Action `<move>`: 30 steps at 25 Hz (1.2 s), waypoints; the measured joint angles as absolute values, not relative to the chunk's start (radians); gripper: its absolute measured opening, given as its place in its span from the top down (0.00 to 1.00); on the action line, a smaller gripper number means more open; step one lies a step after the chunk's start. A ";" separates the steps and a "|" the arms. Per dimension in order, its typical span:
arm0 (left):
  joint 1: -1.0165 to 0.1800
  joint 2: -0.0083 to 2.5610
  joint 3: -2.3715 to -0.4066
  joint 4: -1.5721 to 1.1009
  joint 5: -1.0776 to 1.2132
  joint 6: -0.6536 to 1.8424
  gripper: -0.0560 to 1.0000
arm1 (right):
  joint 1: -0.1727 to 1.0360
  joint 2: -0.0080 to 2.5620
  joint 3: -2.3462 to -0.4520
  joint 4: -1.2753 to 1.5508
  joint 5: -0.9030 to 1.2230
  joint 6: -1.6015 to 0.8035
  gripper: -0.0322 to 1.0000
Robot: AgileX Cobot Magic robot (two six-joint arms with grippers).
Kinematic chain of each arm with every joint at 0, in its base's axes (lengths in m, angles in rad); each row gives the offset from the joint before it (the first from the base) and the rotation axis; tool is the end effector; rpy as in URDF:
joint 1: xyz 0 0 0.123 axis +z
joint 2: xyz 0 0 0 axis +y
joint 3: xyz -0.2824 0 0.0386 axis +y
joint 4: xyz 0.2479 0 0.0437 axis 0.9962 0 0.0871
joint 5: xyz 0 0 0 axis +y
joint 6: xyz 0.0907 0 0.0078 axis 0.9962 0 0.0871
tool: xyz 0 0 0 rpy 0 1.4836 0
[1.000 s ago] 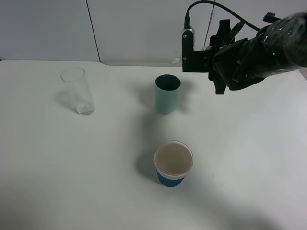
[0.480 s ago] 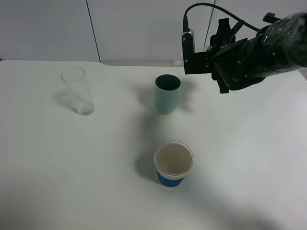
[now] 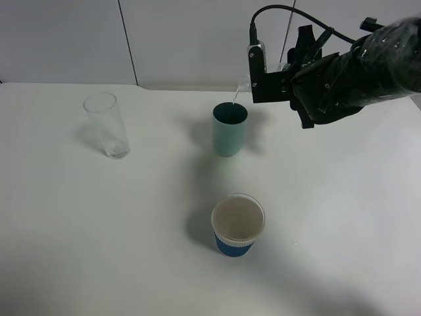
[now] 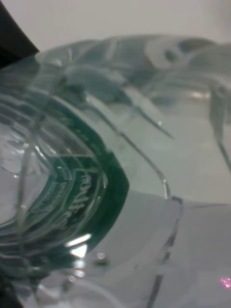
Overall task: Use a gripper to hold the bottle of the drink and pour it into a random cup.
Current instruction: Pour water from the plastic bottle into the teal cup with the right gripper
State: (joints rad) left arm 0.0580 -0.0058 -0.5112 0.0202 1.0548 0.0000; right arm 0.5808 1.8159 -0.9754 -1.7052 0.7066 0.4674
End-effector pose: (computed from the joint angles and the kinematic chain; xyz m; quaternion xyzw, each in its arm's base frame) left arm -0.0069 0.0012 0.2807 -0.0250 0.8468 0.0255 0.5307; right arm 0.3330 0.1484 0.1905 -0.5811 0.6251 -0.4318 0.2917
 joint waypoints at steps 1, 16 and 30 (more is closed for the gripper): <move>0.058 -0.006 -0.511 0.020 1.055 0.000 0.02 | 0.581 1.816 -0.975 -1.705 0.707 0.463 0.42; 0.058 -0.006 -0.511 0.020 1.055 0.000 0.02 | 0.581 1.816 -0.975 -1.705 0.716 0.418 0.42; 0.058 -0.006 -0.511 0.020 1.055 0.000 0.02 | 0.581 1.816 -0.975 -1.705 0.726 0.382 0.42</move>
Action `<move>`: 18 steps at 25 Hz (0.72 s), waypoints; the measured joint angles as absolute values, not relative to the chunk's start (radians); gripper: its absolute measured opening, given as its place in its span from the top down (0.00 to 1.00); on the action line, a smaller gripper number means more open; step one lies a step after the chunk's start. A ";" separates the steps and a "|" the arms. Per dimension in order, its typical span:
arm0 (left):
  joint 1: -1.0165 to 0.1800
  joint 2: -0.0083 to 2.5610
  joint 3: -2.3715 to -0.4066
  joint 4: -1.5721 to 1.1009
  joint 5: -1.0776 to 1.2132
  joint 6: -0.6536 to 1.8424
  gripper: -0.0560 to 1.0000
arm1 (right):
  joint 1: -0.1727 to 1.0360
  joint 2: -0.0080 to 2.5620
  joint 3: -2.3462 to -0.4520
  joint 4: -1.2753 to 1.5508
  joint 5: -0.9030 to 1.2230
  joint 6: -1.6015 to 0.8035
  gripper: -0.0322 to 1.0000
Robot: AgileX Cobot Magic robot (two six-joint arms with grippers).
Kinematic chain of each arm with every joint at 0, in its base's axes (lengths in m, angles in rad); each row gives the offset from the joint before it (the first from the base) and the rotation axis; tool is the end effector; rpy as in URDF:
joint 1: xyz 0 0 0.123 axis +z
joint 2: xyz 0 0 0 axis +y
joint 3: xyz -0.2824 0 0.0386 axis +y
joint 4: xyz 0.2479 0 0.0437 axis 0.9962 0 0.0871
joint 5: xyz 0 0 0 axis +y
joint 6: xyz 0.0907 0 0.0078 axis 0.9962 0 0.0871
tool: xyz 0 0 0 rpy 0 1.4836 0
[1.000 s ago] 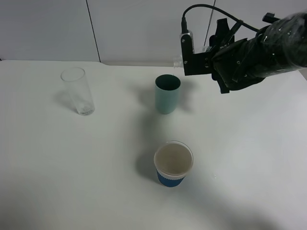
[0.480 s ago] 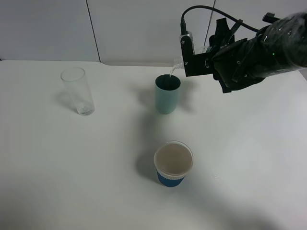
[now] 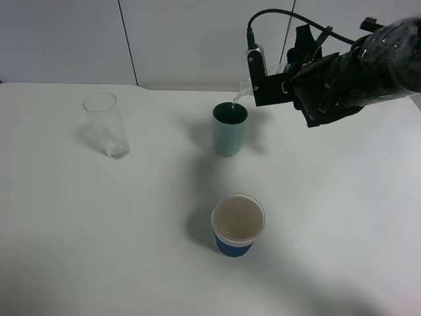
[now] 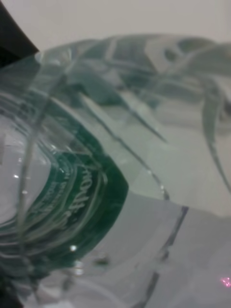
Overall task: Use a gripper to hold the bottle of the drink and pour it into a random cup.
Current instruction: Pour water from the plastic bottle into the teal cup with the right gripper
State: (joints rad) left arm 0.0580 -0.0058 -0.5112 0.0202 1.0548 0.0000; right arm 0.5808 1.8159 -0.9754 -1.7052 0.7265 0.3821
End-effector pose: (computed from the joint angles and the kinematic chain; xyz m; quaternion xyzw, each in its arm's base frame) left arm -0.0069 0.0012 0.2807 -0.0250 0.8468 0.0255 0.5307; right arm 0.3331 0.1468 0.1915 -0.6021 0.6006 -0.4517 0.2698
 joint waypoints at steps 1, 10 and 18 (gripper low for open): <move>0.058 -0.006 -0.511 0.020 1.055 0.000 0.02 | 0.581 1.816 -0.975 -1.705 0.729 0.379 0.42; 0.058 -0.006 -0.511 0.020 1.055 0.000 0.02 | 0.581 1.816 -0.975 -1.705 0.730 0.344 0.42; 0.058 -0.006 -0.511 0.020 1.055 0.000 0.02 | 0.581 1.816 -0.975 -1.705 0.730 0.323 0.42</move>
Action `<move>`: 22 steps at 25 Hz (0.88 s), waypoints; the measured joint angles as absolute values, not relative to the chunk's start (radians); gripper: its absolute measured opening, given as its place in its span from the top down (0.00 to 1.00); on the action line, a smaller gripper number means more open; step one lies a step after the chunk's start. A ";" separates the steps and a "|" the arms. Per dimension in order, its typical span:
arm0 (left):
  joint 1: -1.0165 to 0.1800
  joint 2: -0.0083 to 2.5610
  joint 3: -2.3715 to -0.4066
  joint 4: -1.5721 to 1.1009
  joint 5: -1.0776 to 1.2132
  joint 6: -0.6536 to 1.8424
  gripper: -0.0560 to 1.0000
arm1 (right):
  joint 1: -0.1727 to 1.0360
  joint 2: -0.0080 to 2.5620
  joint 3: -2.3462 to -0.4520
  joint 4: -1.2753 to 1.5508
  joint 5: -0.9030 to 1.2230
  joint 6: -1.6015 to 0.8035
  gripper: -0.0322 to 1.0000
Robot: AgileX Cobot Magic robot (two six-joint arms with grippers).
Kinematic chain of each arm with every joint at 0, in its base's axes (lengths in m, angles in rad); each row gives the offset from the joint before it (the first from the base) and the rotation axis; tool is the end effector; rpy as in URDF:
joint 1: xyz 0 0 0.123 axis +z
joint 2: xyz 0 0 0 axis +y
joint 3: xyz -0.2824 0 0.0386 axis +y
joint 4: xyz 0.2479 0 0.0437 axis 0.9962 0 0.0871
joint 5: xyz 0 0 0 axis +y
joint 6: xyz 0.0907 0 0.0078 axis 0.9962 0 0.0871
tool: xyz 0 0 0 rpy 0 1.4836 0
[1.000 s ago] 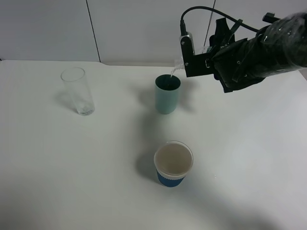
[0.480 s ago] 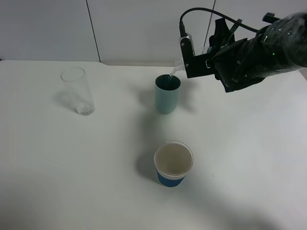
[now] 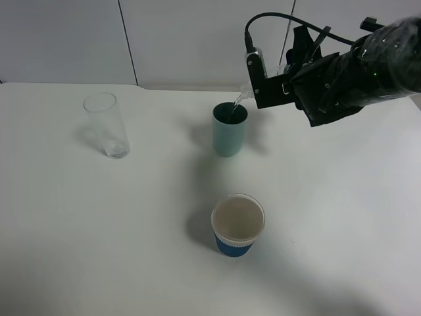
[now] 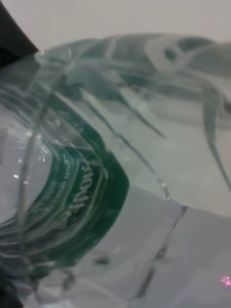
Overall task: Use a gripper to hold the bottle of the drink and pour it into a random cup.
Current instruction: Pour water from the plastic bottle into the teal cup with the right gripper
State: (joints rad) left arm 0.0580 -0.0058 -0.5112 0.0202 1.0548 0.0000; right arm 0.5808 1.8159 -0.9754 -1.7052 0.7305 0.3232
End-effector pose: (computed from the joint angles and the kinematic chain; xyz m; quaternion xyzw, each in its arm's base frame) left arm -0.0069 0.0012 0.2807 -0.0250 0.8468 0.0255 0.5307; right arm 0.3331 0.1465 0.1917 -0.6185 0.5828 -0.4610 0.2556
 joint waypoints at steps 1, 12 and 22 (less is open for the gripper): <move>0.058 -0.006 -0.511 0.020 1.055 0.000 0.02 | 0.581 1.816 -0.975 -1.705 0.730 0.317 0.42; 0.058 -0.006 -0.511 0.020 1.055 0.000 0.02 | 0.581 1.816 -0.975 -1.705 0.734 0.302 0.42; 0.058 -0.006 -0.511 0.020 1.055 0.000 0.02 | 0.581 1.816 -0.975 -1.705 0.742 0.296 0.42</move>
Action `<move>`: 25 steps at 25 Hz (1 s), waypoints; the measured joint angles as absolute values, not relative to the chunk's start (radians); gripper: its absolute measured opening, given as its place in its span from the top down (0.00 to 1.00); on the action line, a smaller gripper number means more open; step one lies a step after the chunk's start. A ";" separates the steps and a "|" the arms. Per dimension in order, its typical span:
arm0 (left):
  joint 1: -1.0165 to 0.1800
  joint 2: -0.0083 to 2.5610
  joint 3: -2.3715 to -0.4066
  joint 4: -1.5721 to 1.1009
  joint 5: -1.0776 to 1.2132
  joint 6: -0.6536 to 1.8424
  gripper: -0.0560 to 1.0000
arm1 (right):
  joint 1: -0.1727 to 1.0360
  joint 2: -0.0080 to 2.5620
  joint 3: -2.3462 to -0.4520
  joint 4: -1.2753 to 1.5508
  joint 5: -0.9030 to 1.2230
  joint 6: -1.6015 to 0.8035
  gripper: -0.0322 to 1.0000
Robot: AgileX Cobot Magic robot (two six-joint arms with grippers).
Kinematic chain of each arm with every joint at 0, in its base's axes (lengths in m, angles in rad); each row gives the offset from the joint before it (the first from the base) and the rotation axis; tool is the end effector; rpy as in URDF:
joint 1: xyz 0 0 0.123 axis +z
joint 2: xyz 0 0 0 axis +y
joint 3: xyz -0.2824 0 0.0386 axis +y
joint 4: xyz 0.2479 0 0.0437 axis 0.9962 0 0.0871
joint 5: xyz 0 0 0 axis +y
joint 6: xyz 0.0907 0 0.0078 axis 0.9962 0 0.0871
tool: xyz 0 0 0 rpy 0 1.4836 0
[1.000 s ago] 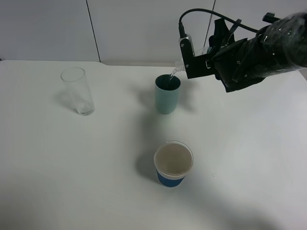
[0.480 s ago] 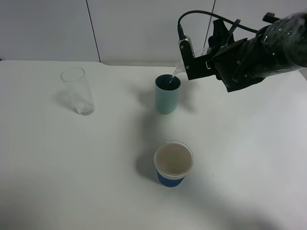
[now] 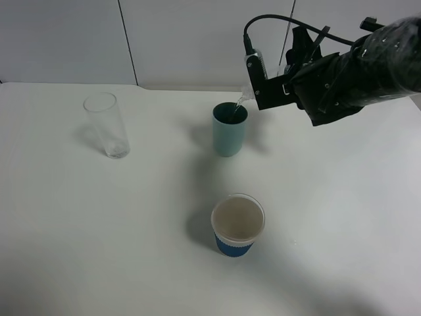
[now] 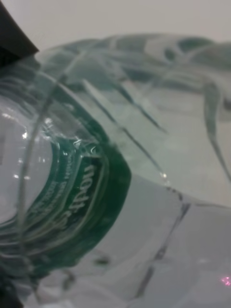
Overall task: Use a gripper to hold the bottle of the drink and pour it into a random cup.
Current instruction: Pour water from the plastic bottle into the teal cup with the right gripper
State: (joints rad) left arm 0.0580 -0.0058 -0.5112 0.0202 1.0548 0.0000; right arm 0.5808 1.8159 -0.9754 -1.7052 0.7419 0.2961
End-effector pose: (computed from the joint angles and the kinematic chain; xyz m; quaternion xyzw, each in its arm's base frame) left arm -0.0069 0.0012 0.2807 -0.0250 0.8468 0.0255 0.5307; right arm 0.3332 0.1456 0.1922 -0.6233 0.5749 -0.4688 0.2473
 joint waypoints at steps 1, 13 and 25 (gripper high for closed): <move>0.058 -0.006 -0.511 0.020 1.055 0.000 0.02 | 0.581 1.816 -0.975 -1.705 0.745 0.295 0.42; 0.058 -0.006 -0.511 0.020 1.055 0.000 0.02 | 0.581 1.816 -0.975 -1.705 0.753 0.252 0.42; 0.058 -0.006 -0.511 0.018 1.055 0.000 0.02 | 0.581 1.816 -0.975 -1.705 0.760 0.228 0.42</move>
State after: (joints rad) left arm 0.0580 -0.0058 -0.5112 0.0181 1.0548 0.0000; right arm 0.5808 1.8159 -0.9754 -1.7052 0.7597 0.2278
